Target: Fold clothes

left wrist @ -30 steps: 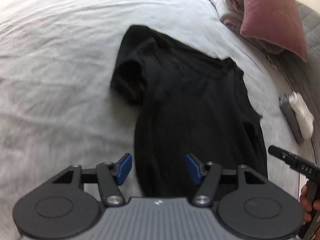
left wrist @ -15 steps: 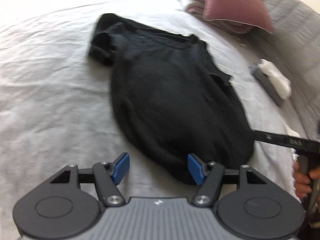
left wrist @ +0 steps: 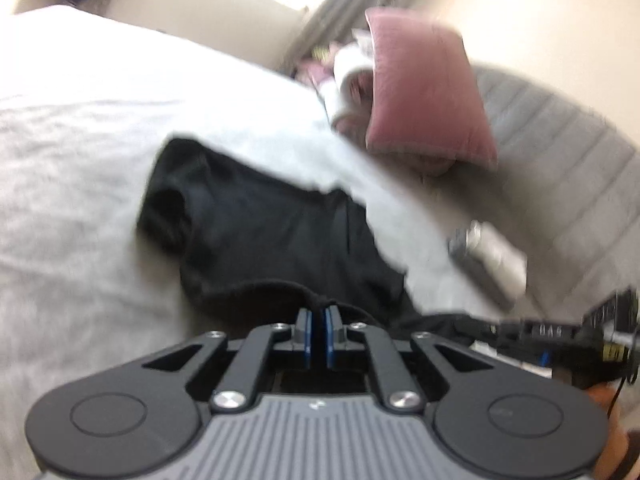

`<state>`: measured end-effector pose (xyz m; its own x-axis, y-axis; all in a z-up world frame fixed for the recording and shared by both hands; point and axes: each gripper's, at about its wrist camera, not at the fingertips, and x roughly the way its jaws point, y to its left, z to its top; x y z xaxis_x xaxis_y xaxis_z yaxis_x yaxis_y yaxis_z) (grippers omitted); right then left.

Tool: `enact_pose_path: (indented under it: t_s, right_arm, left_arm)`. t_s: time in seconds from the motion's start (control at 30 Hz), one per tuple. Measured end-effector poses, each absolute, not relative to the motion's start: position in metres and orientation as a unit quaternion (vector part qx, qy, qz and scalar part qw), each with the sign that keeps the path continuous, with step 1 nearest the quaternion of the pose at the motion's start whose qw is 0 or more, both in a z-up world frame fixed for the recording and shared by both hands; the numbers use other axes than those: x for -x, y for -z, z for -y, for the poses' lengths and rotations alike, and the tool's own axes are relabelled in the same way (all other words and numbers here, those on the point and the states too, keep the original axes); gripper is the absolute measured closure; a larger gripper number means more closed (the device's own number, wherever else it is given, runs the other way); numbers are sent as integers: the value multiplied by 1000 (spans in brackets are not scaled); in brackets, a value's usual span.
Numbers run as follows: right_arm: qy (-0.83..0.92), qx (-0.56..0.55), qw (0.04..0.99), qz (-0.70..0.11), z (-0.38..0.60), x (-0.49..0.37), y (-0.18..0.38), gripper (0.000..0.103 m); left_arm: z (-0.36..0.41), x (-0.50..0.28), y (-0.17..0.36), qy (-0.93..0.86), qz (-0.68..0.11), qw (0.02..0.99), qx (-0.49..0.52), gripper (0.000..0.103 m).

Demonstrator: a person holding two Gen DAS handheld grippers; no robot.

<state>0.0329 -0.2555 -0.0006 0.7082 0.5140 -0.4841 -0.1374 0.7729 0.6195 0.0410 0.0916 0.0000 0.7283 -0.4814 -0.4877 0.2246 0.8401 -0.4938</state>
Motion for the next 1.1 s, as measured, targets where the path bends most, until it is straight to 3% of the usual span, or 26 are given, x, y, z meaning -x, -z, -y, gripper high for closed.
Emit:
enact_pose_path:
  t_s: [0.27, 0.47, 0.7, 0.77, 0.8, 0.83, 0.9, 0.97, 1.1]
  right_arm:
    - [-123, -327, 896, -276, 291, -45, -18, 97]
    - [-94, -325, 901, -273, 301, -62, -11, 97]
    - [-68, -323, 901, -282, 307, -77, 11, 95]
    - [-67, -314, 898, -301, 306, -78, 17, 88]
    - [-65, -309, 897, -310, 305, -77, 19, 88]
    - [-64, -307, 895, -317, 306, -76, 19, 88]
    - [-71, -310, 890, -326, 307, -74, 17, 86]
    - [-72, -309, 890, -326, 307, -68, 14, 60]
    - [-80, -287, 892, -341, 300, -58, 13, 56]
  left_arm:
    - [-129, -66, -12, 121, -271, 914, 278, 97]
    - [-139, -90, -1, 86, -266, 919, 277, 97]
    - [-140, -105, 15, 81, -306, 910, 268, 93]
    - [-138, -107, 18, 84, -331, 902, 263, 79]
    - [-139, -106, 19, 89, -338, 899, 265, 63]
    - [-139, -105, 19, 93, -344, 895, 267, 57]
    - [-140, -102, 20, 107, -361, 886, 271, 55]
    - [-138, -97, 23, 124, -384, 873, 274, 55]
    - [-122, -92, 39, 152, -441, 845, 262, 57]
